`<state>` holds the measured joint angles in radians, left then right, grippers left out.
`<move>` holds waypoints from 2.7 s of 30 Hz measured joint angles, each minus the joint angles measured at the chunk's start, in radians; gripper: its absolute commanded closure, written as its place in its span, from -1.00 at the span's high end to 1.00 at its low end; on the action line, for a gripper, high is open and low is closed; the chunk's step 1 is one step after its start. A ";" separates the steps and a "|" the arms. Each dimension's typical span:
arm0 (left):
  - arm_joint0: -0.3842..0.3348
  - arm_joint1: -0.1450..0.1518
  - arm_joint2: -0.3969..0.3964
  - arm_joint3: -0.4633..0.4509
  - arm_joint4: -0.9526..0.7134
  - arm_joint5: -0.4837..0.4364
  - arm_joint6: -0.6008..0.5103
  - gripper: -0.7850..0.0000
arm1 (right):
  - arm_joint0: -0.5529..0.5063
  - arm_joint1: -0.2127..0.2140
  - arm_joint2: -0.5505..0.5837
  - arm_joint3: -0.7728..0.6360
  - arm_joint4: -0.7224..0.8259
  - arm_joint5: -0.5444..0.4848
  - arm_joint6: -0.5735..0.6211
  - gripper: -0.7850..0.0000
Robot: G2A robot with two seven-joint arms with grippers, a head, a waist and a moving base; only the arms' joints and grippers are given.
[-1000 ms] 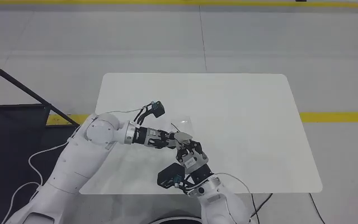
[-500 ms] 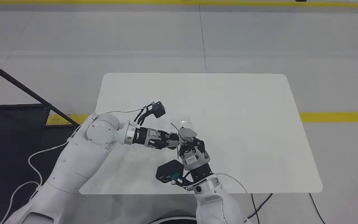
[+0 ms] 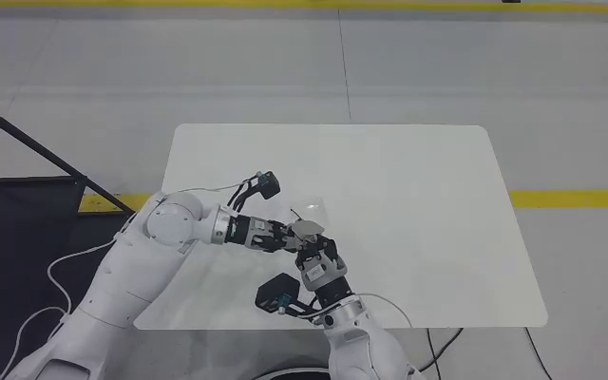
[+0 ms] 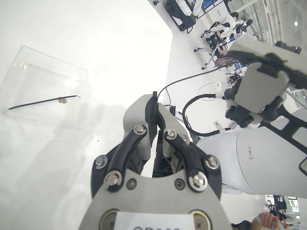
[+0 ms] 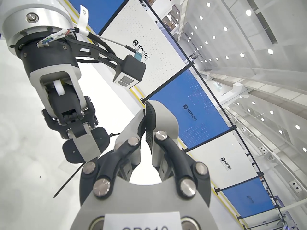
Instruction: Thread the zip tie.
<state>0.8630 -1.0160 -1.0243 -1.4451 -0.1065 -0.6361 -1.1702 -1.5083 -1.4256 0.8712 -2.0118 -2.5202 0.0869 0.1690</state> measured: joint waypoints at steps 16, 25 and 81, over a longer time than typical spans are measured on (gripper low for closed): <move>0.001 0.006 0.006 -0.006 -0.001 0.007 0.015 -1.00 | -0.036 0.006 0.032 -0.028 0.021 0.031 -0.062 -1.00; -0.007 0.006 0.015 0.012 -0.051 0.036 0.002 -1.00 | -0.052 0.006 0.031 -0.030 0.007 0.103 -0.099 -1.00; -0.162 0.039 0.143 0.084 -0.142 0.088 -0.102 -1.00 | -0.059 0.040 0.063 -0.032 -0.012 -0.042 -0.237 -1.00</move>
<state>0.7009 -0.9767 -0.8814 -1.3611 -0.2486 -0.5480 -1.2724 -1.5677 -1.3860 0.9340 -2.0442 -2.5326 0.0454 -0.0685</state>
